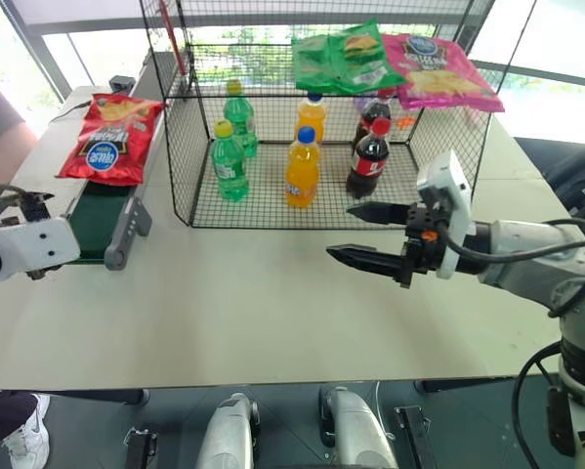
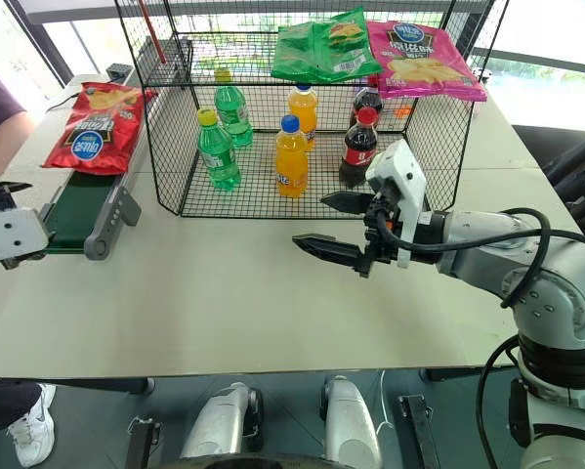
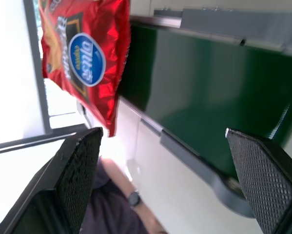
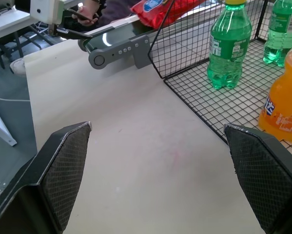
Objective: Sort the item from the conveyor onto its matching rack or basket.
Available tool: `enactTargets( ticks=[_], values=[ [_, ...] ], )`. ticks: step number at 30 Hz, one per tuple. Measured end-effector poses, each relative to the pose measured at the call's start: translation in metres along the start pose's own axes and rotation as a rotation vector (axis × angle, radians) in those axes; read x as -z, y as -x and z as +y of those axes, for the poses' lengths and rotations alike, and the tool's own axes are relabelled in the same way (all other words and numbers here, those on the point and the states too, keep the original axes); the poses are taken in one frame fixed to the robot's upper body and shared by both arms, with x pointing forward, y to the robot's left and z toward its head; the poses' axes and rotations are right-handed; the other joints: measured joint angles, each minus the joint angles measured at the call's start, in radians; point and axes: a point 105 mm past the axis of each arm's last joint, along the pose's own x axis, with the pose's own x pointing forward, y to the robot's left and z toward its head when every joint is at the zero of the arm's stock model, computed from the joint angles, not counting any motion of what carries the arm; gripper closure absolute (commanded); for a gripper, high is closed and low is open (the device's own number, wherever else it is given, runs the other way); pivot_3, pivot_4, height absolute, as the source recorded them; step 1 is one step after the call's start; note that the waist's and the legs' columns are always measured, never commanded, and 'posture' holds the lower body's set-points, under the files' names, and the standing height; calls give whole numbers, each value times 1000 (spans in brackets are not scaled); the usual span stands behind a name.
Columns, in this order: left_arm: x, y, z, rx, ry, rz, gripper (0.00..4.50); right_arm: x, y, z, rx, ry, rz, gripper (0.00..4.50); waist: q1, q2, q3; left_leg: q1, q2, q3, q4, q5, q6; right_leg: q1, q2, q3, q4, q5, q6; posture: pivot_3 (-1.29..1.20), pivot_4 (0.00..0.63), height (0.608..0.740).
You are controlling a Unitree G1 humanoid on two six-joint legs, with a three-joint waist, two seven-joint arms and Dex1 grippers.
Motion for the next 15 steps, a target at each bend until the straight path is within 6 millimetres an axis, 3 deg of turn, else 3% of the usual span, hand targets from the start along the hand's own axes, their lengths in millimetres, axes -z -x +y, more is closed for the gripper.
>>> enactTargets(
  ticks=[4, 15],
  values=[
    [-5, -17, -10, -51, -33, -24, 252, 2, -2, -2, 17, 11, 5, 0, 0, -1, 0, 1, 1, 0, 2, 0, 0, 0, 1, 0, 3, 0, 0, 0, 150, 740],
    [-8, -50, -1, -144, -90, -11, 252, 6, 2, -7, 66, 10, 9, 0, 2, -1, -1, 11, 2, 0, 2, 0, 0, 7, 2, 0, 8, 0, 0, 0, 150, 740]
  ],
)
